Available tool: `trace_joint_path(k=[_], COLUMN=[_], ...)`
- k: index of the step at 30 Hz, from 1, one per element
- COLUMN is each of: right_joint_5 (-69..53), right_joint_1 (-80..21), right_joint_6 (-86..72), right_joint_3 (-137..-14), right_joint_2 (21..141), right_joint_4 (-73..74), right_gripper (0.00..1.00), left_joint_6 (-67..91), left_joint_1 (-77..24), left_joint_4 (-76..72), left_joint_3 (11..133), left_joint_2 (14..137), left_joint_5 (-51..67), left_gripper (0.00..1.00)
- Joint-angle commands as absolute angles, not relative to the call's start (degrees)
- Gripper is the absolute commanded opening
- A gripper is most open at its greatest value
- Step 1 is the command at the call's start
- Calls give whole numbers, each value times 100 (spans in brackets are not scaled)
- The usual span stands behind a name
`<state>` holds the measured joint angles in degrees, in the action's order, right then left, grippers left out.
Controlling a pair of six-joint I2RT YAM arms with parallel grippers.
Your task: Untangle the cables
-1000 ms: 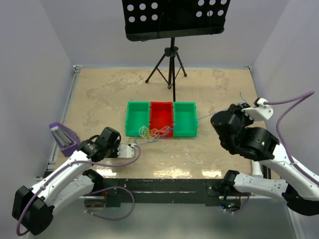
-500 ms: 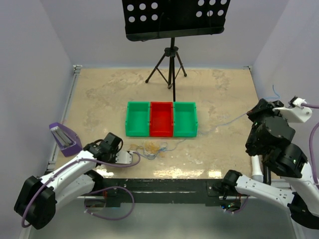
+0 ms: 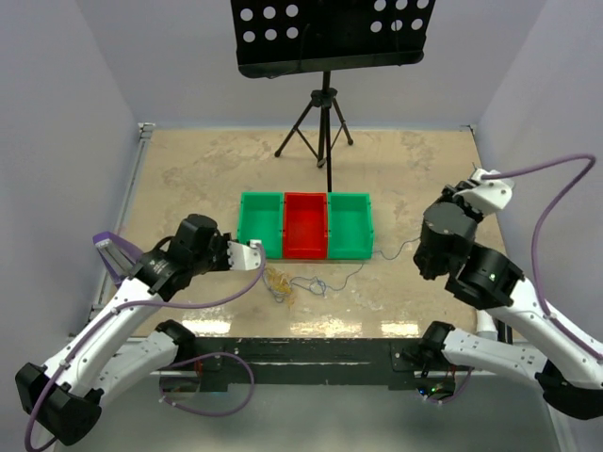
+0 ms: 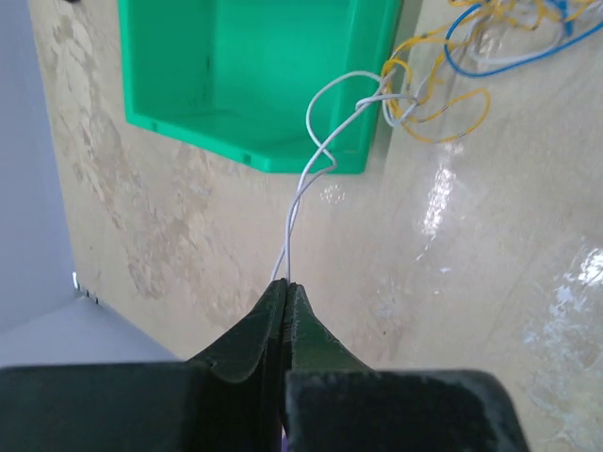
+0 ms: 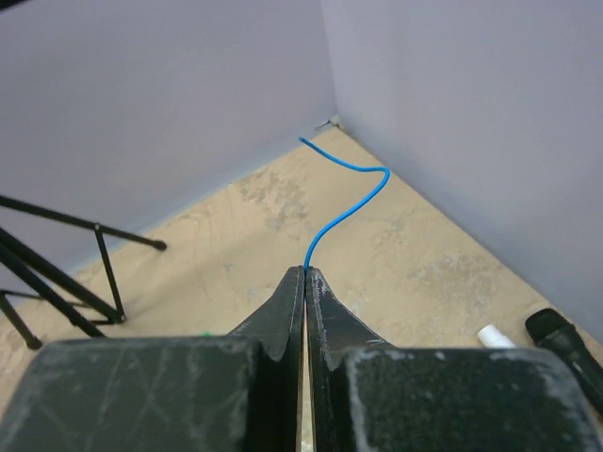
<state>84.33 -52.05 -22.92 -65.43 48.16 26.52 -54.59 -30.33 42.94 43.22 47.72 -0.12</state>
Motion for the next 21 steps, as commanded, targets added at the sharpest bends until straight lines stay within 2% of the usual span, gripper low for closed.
trace_joint_path(k=[1,5,9,13,15,19,21], right_joint_5=[7807,6787,5899,5329,5003,3958,3570], right_joint_1=[-5177,-5185,-5273,-5511,-5511,-5511,-5511], right_joint_6=[-4017,-6271,-6898,-7143,-7110,-7110,-7372], right_joint_3=[-6635,-6619,-6224,-6046,-6003,-5346,-4950], right_joint_2=[5622,6730,7163,6804,6593,6337,6389], right_joint_4=[4001,5570,5687,5580,5397,4652,4421], right_gripper=[0,0,0,0,11,28,33], left_joint_6=[-5107,-5176,-5291,-5352,-5370,-5361,-5370], left_joint_1=[-2988,-2988,-2988,-2988,-2988,-2988,-2988], left_joint_4=[4649,4798,4746,4641,4623,4588,4588], left_joint_3=[4623,4448,4167,3991,3955,3911,3911], left_joint_2=[4965,5089,5054,4940,4931,4948,4948], left_joint_5=[782,791,607,536,536,510,519], left_gripper=[0,0,0,0,0,0,0])
